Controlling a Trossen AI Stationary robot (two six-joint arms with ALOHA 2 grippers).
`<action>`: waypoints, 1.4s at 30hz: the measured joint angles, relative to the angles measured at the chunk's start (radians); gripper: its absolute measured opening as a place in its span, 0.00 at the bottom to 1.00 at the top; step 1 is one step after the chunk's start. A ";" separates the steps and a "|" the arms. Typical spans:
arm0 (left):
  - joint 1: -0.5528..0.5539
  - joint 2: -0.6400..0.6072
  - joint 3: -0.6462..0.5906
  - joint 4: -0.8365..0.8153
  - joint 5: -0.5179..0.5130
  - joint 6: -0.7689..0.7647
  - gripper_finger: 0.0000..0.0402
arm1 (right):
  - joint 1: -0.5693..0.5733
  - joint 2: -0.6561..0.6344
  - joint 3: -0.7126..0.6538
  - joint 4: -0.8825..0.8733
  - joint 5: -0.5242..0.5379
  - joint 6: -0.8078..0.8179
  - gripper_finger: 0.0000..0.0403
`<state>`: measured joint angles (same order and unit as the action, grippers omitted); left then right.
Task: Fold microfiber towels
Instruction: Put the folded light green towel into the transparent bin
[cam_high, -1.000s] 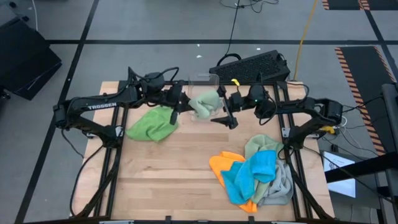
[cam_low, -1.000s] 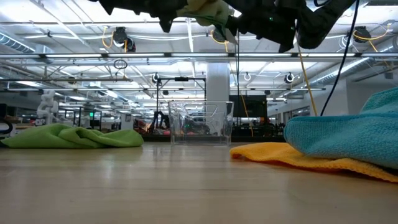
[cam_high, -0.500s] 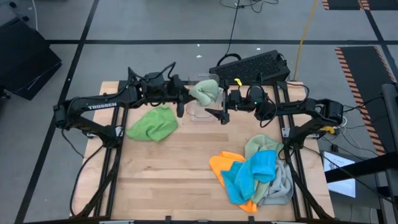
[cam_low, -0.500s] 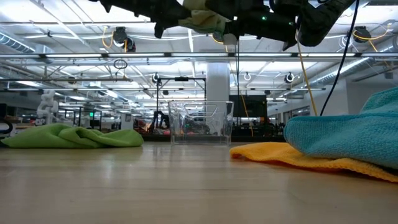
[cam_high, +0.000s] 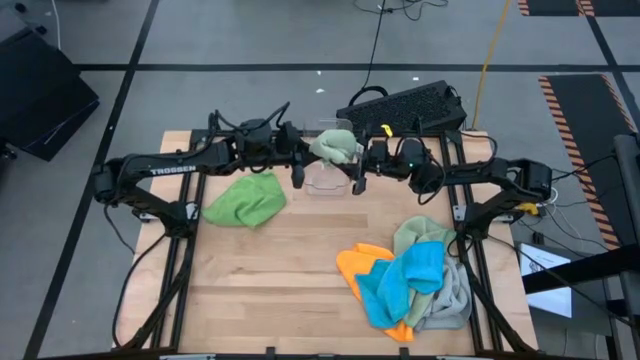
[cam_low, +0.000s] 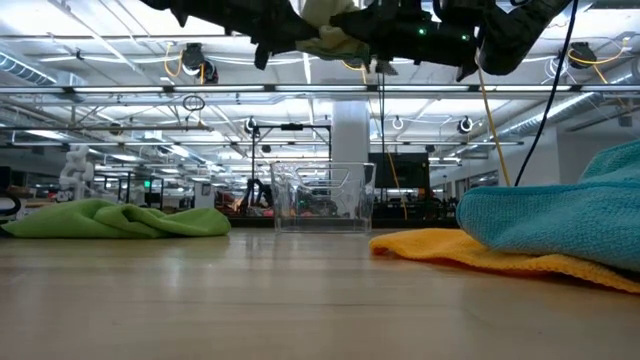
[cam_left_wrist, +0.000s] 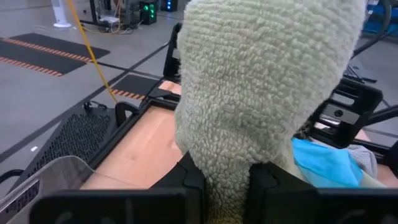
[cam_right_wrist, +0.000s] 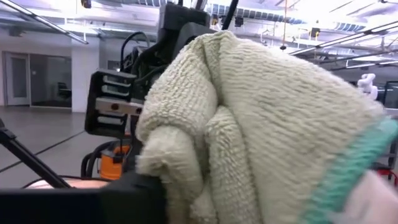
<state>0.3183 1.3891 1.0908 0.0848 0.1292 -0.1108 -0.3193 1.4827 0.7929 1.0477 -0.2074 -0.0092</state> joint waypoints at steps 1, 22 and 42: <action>0.001 0.000 0.000 0.000 -0.002 0.003 0.13 | -0.003 0.000 0.000 0.000 -0.002 -0.001 0.37; 0.082 -0.094 -0.002 -0.225 -0.178 0.200 0.79 | -0.136 0.000 0.021 -0.253 0.100 -0.122 0.14; 0.138 -0.089 -0.002 -0.335 -0.324 0.153 0.64 | -0.236 0.281 0.398 -0.802 0.314 -0.941 0.14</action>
<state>0.4560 1.3000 1.0893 -0.2501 -0.1951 0.0425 -0.5554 1.7632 1.1912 0.2455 0.1070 -0.9497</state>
